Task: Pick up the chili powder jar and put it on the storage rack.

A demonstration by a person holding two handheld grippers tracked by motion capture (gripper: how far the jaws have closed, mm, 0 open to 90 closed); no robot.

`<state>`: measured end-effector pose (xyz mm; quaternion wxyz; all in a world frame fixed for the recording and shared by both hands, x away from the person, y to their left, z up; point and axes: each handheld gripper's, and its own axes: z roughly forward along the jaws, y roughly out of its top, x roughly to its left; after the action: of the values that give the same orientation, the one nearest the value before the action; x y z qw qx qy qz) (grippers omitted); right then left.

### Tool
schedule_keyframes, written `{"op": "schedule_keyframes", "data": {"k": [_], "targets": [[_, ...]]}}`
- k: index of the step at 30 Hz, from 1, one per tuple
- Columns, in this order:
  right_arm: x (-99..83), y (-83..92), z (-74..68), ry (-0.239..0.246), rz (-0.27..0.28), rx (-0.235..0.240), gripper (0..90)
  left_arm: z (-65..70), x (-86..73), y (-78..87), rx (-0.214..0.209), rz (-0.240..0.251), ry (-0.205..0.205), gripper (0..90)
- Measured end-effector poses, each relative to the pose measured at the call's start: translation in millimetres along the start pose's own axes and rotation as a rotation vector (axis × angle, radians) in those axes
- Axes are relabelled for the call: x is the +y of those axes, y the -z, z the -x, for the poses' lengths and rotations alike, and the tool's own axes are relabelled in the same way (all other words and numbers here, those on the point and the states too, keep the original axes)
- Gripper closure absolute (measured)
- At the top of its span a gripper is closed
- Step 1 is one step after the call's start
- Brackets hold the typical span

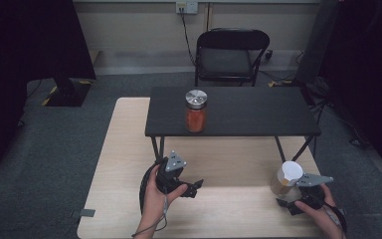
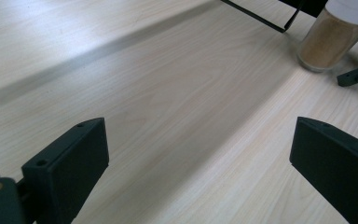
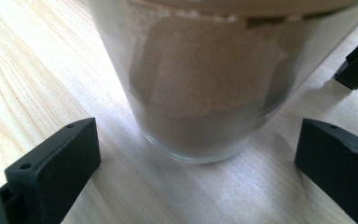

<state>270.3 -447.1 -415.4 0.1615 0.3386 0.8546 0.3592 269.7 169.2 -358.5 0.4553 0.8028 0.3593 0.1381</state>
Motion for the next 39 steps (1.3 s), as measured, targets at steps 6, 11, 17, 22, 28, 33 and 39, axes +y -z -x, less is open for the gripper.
{"op": "schedule_keyframes", "data": {"k": [6,11,17,22,28,33,39], "targets": [[0.0,0.0,0.0,0.000,0.000,0.000,0.0,-0.8,-5.1,-1.9,-0.004,-0.009,0.009,4.1],[0.0,0.0,-0.1,0.000,0.000,0.000,0.0,-0.5,-9.7,-5.0,-0.001,-0.020,0.014,4.1],[0.0,0.0,-0.1,0.000,0.000,0.000,0.0,1.3,-15.5,-9.9,0.008,-0.037,0.017,4.1],[0.0,0.0,-0.1,0.000,0.000,0.000,0.0,2.5,-20.6,-13.3,0.018,-0.045,0.020,4.1],[0.0,0.0,-0.2,0.000,0.000,-0.001,0.0,3.4,-25.7,-15.6,0.024,-0.054,0.025,4.1],[-0.1,0.1,-0.3,-0.001,0.000,0.000,0.0,5.3,-28.7,-18.3,0.034,-0.066,0.017,4.1],[-0.1,0.1,-0.4,-0.001,0.000,0.000,0.0,6.6,-33.6,-23.0,0.042,-0.081,0.009,4.2]]}}
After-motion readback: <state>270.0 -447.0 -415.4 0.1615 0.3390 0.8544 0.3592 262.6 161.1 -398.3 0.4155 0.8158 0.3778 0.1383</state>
